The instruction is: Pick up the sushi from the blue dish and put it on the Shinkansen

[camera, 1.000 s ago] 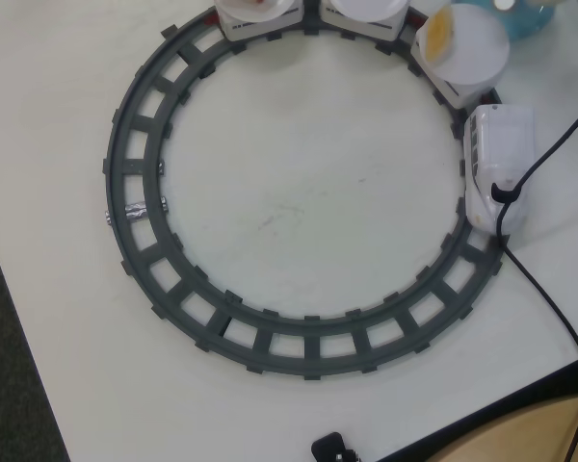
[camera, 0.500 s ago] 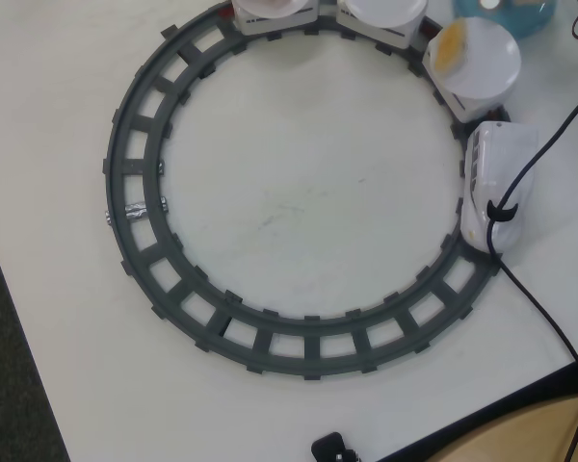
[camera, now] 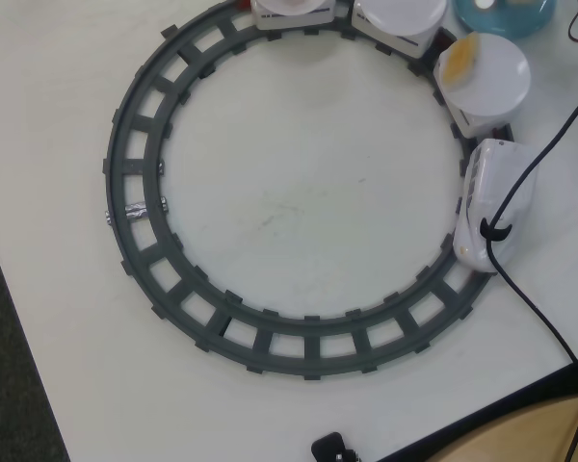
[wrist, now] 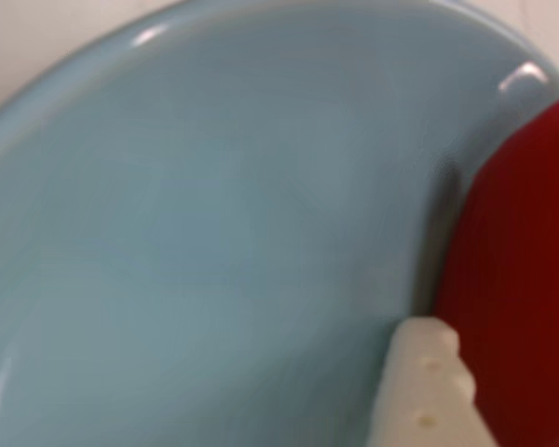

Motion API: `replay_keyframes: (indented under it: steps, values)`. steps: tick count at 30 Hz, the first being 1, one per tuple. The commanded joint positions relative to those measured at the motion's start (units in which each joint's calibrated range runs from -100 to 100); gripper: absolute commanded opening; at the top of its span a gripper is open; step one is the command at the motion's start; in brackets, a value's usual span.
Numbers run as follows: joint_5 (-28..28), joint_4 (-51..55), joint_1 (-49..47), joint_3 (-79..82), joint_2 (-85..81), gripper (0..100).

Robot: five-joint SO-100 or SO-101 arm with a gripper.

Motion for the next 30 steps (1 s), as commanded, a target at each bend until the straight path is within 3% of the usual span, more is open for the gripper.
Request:
replay_keyframes:
  steps: [1,12,21,26,30]
  values:
    - [-1.7,3.9,2.6,-1.4,-4.6,1]
    - [-16.6,16.2,7.4,7.5,-31.0,1]
    - [-17.6,20.7,0.2,14.9,-44.0,2]
    - [-26.6,20.6,-3.1,17.8,-46.4,2]
    - [-29.4,20.7,-7.2,18.6,-46.0,2]
